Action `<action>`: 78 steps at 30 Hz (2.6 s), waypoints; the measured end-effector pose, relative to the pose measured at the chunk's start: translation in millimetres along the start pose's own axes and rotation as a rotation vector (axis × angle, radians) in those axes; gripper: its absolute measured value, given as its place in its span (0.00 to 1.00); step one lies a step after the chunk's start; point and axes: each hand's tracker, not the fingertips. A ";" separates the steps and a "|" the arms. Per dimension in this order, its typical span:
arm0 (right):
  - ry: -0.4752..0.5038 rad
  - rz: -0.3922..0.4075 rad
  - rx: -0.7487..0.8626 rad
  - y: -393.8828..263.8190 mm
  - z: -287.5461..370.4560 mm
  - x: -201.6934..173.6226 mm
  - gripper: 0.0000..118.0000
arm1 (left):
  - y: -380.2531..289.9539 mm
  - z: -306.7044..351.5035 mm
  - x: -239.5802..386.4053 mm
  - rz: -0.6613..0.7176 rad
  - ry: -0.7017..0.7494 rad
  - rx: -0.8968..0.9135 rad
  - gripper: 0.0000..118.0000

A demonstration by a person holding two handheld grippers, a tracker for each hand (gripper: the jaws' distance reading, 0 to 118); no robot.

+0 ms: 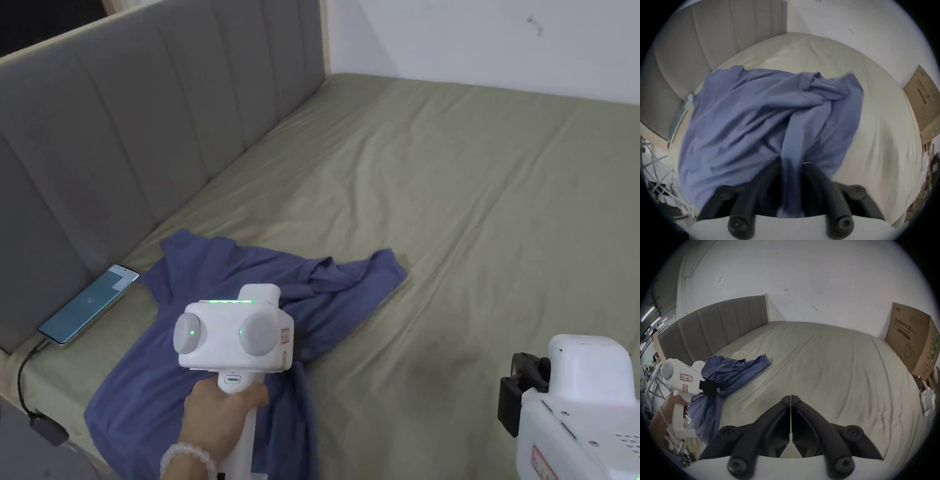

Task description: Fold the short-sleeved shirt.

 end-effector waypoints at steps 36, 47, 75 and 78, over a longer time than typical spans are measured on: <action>-0.619 -0.319 0.271 -1.9 252.8 238.3 0.01 | -77.6 159.7 440.5 -0.442 -0.814 -0.036 0.06; -0.565 -0.358 0.105 -36.2 212.9 246.0 0.01 | -150.5 79.6 437.6 -0.474 -0.766 -0.336 0.91; -0.368 -0.250 -0.062 -37.6 95.6 197.1 0.01 | 60.5 -16.8 192.9 0.043 -0.323 -0.099 0.91; -0.373 -0.238 -0.096 -42.8 86.1 199.0 0.01 | 64.2 -47.1 201.8 0.040 -0.349 -0.221 0.30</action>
